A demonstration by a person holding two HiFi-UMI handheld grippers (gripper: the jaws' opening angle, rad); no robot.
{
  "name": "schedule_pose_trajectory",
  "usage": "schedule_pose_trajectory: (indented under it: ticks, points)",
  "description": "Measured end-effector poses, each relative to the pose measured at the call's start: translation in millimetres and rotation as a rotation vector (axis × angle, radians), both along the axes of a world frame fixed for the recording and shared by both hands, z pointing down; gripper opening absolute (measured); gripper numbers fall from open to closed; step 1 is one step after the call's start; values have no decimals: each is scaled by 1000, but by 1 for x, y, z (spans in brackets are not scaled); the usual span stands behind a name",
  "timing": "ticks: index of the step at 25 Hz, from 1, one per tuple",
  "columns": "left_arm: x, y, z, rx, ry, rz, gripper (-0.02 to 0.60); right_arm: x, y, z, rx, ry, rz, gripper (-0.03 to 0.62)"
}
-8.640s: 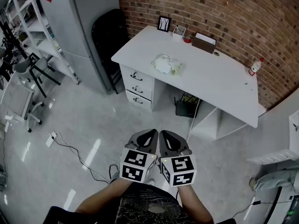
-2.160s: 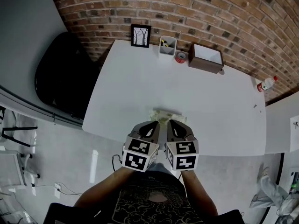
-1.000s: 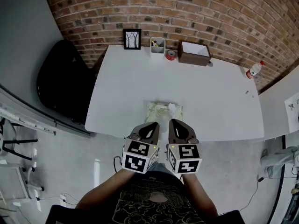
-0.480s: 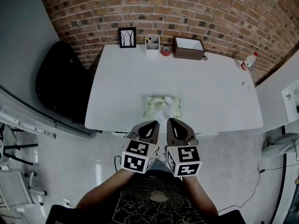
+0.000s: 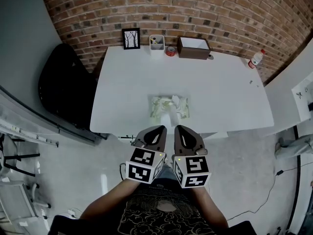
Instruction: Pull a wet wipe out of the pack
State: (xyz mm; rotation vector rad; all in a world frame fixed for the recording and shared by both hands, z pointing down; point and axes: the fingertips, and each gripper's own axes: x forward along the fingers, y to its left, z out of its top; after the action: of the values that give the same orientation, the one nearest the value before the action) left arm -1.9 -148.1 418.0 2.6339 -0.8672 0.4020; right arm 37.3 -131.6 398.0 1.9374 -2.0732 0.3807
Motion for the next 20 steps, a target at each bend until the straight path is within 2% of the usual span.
schedule_pose_trajectory:
  ticks: [20]
  points:
    - [-6,33,-4,19,12,40,12,-14,38,1,6,13,31,15]
